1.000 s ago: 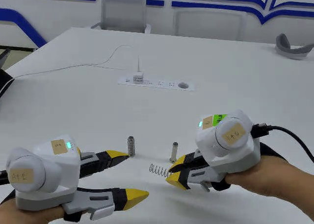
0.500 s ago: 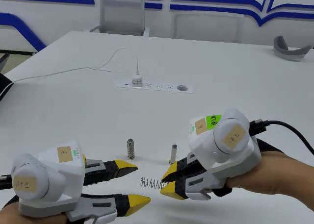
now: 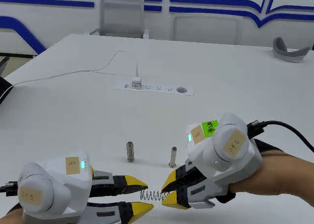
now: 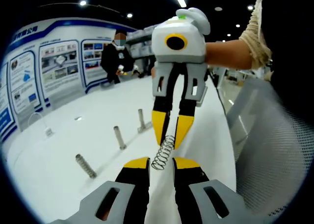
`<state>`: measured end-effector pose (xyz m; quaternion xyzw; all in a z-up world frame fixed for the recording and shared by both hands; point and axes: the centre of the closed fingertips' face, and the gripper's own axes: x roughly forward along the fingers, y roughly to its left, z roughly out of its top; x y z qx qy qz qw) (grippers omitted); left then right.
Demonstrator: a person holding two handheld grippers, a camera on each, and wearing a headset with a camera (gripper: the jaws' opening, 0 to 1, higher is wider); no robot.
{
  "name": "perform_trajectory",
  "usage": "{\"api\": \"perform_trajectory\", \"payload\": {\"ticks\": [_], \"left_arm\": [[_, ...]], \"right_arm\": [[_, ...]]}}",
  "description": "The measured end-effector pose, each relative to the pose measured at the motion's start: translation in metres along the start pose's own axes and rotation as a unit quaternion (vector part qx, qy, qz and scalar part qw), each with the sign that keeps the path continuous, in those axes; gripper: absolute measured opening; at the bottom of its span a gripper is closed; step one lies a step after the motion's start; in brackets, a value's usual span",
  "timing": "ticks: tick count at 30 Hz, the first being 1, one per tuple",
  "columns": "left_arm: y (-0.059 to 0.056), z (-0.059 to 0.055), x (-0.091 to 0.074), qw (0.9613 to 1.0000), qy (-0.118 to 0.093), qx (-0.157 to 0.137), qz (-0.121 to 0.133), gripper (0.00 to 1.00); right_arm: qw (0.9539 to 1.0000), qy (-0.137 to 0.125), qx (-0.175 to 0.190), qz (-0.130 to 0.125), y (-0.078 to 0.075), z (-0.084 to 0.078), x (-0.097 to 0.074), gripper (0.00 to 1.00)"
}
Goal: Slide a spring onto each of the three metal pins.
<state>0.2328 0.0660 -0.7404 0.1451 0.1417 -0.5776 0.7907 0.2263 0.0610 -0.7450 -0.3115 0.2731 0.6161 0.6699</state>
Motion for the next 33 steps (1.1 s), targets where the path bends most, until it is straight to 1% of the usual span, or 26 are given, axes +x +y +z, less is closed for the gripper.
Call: {"api": "perform_trajectory", "payload": {"ticks": [4,8,13,18,23,27,33], "left_arm": [[0.0,0.0,0.001,1.0,0.002,0.006,-0.001,0.14],[-0.001,0.001,0.001,1.0,-0.001,0.007,-0.004,0.13],[-0.002,0.001,0.001,0.9999,-0.001,0.01,-0.006,0.13],[-0.003,0.001,0.002,0.9999,0.0,0.012,-0.008,0.12],[-0.003,0.001,0.002,0.9999,0.0,0.015,-0.008,0.12],[-0.003,0.002,0.002,0.9999,-0.001,0.013,-0.009,0.11],[-0.004,0.003,0.003,0.9999,-0.004,0.01,-0.009,0.11]], "right_arm": [[1.0,0.002,-0.005,0.006,0.003,0.001,-0.002,0.12],[1.0,0.003,-0.005,0.008,0.003,0.002,-0.004,0.12],[0.9999,-0.004,0.007,0.013,0.003,0.007,-0.01,0.12],[0.9996,-0.02,0.016,0.016,0.002,0.017,-0.016,0.12],[0.9994,-0.029,0.015,0.014,0.002,0.024,-0.018,0.12],[0.9987,-0.045,0.016,0.013,0.002,0.034,-0.02,0.12],[0.998,-0.062,0.012,0.01,0.002,0.047,-0.019,0.12]]}}
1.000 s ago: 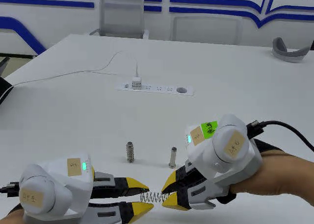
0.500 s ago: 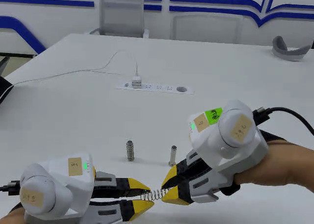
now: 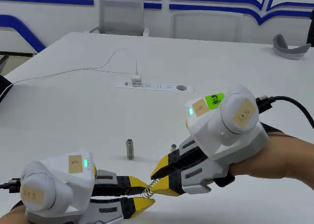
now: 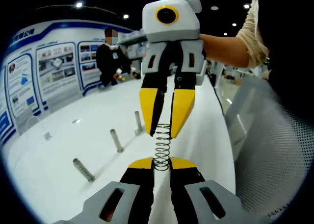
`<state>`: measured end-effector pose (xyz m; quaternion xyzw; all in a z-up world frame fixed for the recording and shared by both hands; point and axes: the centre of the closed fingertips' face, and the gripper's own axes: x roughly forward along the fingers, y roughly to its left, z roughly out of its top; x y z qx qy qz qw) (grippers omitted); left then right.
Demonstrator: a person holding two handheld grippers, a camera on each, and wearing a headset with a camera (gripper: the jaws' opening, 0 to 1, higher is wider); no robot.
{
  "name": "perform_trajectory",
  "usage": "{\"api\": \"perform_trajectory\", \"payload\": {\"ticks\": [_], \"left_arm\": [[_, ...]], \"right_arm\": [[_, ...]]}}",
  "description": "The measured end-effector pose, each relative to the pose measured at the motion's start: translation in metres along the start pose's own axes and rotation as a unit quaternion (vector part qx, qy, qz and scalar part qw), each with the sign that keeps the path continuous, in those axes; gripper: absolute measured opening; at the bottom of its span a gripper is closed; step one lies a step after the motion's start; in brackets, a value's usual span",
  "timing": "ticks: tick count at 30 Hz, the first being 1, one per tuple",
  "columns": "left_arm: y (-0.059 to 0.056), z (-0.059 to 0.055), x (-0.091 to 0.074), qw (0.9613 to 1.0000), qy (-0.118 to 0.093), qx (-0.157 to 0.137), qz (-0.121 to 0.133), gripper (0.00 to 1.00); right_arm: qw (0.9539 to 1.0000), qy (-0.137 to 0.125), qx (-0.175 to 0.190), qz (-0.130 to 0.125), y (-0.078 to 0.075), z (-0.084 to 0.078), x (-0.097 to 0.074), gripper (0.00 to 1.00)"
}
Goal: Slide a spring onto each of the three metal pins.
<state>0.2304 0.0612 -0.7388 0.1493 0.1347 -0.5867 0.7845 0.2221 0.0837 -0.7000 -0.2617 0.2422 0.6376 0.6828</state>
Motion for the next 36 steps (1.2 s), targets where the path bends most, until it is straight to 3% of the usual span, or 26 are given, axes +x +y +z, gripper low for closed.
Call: {"api": "perform_trajectory", "payload": {"ticks": [5,15,18,28,36], "left_arm": [[-0.001,0.001,0.0,1.0,-0.002,-0.004,-0.001,0.11],[0.001,0.0,0.0,0.9991,-0.011,-0.042,0.0,0.1],[0.004,0.0,-0.001,0.9987,-0.016,-0.049,0.004,0.1],[0.009,0.007,-0.004,0.9973,-0.037,-0.063,0.01,0.1],[0.01,0.007,-0.004,0.9971,-0.038,-0.065,0.012,0.1]], "right_arm": [[1.0,-0.006,-0.004,-0.001,0.0,0.006,0.003,0.12],[0.9999,-0.013,-0.005,-0.006,0.0,0.013,0.008,0.12],[0.9998,-0.016,0.004,-0.005,0.001,0.013,0.008,0.17],[0.9991,-0.025,0.017,-0.029,-0.008,0.009,0.005,0.16],[0.9981,-0.04,0.026,-0.039,-0.01,0.012,0.006,0.13]]}}
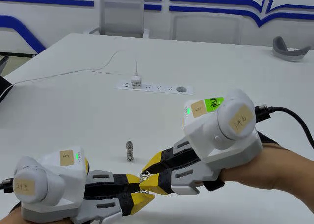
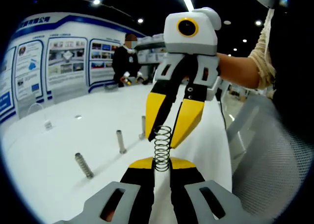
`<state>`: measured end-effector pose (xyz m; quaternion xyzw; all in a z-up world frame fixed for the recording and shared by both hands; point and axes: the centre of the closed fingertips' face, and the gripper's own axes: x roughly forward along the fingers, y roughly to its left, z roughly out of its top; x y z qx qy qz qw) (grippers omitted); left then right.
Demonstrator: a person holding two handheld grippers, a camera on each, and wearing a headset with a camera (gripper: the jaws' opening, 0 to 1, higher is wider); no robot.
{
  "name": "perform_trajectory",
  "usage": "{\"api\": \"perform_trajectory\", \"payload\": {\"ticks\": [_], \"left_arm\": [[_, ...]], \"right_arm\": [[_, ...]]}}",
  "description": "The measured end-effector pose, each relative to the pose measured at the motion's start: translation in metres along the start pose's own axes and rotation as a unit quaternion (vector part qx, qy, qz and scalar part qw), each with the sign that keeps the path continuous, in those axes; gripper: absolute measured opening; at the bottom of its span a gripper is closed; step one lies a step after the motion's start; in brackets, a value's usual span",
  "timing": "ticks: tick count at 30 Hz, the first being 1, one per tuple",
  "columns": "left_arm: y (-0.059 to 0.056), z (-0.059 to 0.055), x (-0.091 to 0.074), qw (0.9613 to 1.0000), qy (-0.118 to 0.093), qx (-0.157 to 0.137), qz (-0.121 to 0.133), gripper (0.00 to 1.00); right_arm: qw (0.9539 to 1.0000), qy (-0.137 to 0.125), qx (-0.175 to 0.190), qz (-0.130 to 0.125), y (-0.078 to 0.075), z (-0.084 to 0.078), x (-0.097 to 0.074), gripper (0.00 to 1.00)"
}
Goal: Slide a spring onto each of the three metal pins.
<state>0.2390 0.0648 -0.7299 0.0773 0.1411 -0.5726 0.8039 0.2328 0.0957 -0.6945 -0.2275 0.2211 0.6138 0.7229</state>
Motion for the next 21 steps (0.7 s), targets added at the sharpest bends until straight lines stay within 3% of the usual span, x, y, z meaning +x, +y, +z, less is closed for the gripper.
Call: {"api": "perform_trajectory", "payload": {"ticks": [16,21], "left_arm": [[0.0045,0.0049,-0.0021,0.9997,-0.008,0.014,0.016,0.12],[0.009,0.0058,-0.0044,0.9996,-0.014,0.008,0.024,0.17]], "right_arm": [[0.9995,-0.019,0.024,-0.009,-0.0029,0.0051,-0.0011,0.12],[0.9995,-0.018,0.024,-0.012,-0.0045,0.0043,-0.0026,0.12]]}}
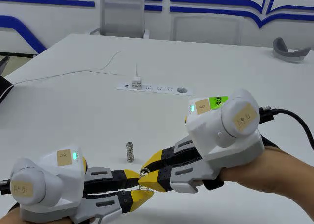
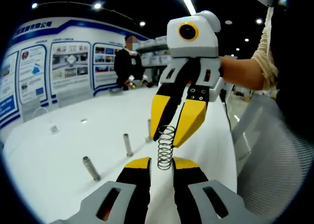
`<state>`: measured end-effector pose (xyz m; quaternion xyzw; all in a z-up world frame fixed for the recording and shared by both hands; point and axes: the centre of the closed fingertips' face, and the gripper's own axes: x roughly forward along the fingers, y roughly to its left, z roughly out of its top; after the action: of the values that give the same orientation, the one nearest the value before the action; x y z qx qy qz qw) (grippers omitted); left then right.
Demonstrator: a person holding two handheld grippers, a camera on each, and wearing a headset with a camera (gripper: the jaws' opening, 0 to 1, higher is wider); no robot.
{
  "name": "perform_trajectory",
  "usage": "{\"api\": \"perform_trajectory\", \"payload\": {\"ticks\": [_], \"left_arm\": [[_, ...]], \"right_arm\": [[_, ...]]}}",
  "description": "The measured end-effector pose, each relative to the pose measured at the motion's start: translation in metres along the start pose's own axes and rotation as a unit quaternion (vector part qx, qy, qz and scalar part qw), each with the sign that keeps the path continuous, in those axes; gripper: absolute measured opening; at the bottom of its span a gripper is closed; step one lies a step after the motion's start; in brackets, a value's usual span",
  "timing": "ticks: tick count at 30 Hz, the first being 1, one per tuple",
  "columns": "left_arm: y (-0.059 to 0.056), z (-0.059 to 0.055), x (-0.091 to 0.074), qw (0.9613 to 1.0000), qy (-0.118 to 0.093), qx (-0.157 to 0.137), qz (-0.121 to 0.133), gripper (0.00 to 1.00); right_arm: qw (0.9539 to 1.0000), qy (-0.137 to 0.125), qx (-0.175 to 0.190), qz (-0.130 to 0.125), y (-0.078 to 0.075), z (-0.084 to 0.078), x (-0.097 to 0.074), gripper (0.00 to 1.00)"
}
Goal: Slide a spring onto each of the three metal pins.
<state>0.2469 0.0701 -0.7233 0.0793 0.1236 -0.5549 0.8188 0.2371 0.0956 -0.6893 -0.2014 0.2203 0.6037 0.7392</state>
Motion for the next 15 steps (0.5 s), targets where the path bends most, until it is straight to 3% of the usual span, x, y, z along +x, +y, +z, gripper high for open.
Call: {"api": "perform_trajectory", "payload": {"ticks": [15], "left_arm": [[0.01,-0.003,-0.008,0.9996,-0.004,-0.018,0.02,0.34]], "right_arm": [[0.9998,-0.005,0.005,-0.021,-0.015,0.0,-0.009,0.12]]}}
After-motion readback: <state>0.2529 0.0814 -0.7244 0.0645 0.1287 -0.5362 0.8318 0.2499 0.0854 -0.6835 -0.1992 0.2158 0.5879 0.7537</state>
